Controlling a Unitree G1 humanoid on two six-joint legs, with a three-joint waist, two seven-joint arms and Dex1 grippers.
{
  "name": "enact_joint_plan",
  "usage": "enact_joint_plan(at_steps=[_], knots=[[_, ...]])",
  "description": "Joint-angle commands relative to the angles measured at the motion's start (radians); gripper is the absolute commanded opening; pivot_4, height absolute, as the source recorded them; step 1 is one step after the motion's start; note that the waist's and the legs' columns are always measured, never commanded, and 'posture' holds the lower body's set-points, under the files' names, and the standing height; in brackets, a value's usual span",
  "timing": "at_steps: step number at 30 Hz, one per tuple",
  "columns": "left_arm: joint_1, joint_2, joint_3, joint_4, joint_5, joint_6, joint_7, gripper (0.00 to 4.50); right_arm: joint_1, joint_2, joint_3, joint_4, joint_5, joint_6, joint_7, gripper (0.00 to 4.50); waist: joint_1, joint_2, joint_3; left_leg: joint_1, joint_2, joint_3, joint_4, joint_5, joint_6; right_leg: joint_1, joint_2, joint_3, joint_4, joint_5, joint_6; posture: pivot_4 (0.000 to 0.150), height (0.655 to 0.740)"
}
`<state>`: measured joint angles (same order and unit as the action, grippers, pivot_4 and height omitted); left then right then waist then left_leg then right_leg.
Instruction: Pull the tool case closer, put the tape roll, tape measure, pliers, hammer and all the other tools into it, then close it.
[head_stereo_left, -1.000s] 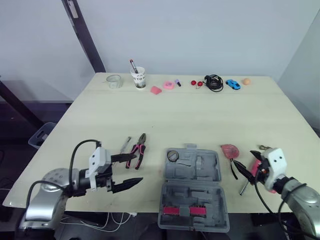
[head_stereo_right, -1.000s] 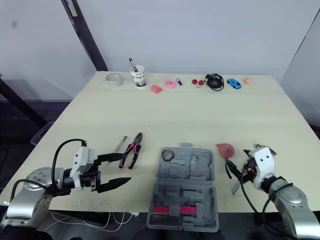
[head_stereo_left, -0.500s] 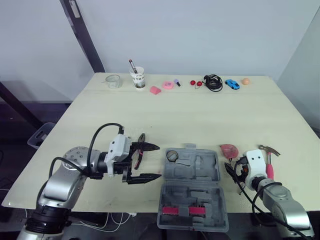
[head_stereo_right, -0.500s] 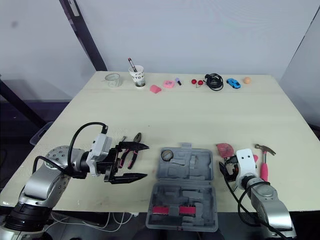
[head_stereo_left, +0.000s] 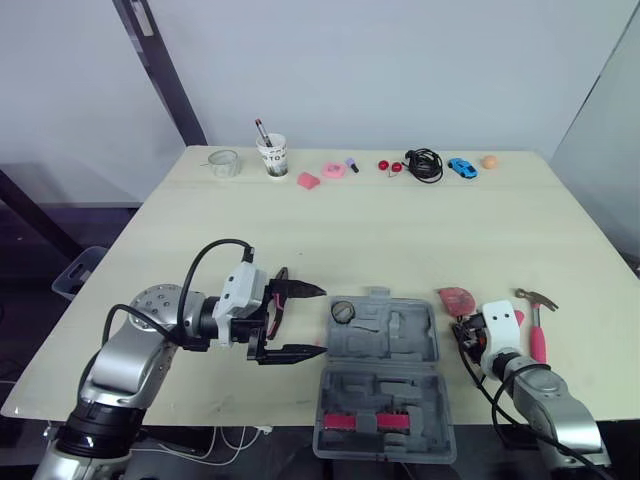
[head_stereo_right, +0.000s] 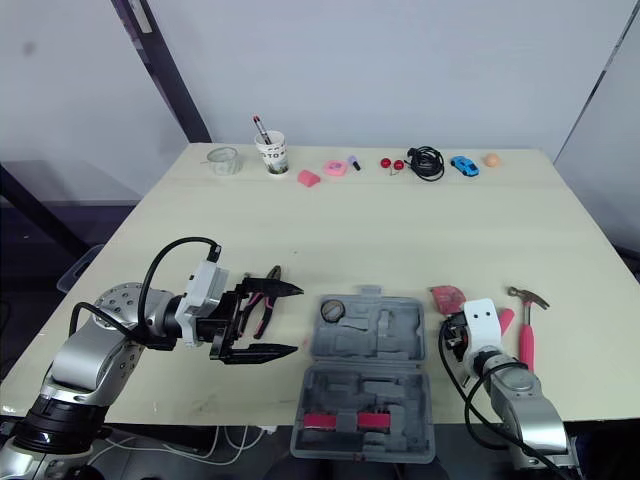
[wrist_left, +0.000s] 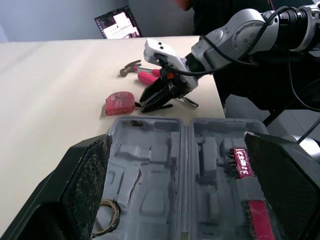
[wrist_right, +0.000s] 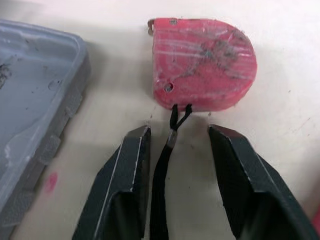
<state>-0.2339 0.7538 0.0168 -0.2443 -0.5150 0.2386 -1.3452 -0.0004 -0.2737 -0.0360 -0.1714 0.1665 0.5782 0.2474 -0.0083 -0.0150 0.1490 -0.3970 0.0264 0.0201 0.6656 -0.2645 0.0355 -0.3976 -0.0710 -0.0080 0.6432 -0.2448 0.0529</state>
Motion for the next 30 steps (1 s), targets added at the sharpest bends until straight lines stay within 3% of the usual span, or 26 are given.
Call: enact_joint_plan(at_steps=[1,14,18,19,30], knots=[[-0.018,0.003,-0.004,-0.029,-0.017,-0.002,-0.004,4.5,-0.017,0.002,-0.02,0.003,0.002,-0.024,-0.002,1.77,-0.003,0.0,0.0,0.0,0.0,0.0,0.0,0.0,0.0,0.0,0.0,0.0,0.0,0.0,0.0,0.15,0.74],[-0.016,-0.009,-0.019,-0.038,-0.025,-0.002,0.001,4.5,-0.035,0.028,-0.035,0.036,0.025,-0.052,0.019,1.77,-0.004,0.0,0.0,0.0,0.0,0.0,0.0,0.0,0.0,0.0,0.0,0.0,0.0,0.001,0.001,0.15,0.74],[-0.018,-0.011,-0.019,-0.036,-0.025,-0.005,0.002,4.5,-0.034,0.021,-0.034,0.045,0.021,-0.06,0.021,0.22,-0.004,0.0,0.0,0.0,0.0,0.0,0.0,0.0,0.0,0.0,0.0,0.0,0.0,0.001,0.001,0.15,0.74],[-0.018,-0.011,-0.019,-0.034,-0.024,-0.006,0.0,4.5,-0.034,0.02,-0.034,0.045,0.021,-0.06,0.022,0.1,-0.004,0.0,0.0,0.0,0.0,0.0,0.0,0.0,0.0,0.0,0.0,0.0,0.0,0.001,0.001,0.15,0.74],[-0.028,-0.015,-0.017,-0.026,-0.031,-0.007,-0.015,4.5,-0.002,0.002,-0.023,0.006,0.025,-0.037,0.044,0.1,-0.003,0.0,0.0,0.0,0.0,0.0,0.0,0.0,0.0,0.0,0.0,0.0,0.0,0.001,0.001,0.15,0.74]])
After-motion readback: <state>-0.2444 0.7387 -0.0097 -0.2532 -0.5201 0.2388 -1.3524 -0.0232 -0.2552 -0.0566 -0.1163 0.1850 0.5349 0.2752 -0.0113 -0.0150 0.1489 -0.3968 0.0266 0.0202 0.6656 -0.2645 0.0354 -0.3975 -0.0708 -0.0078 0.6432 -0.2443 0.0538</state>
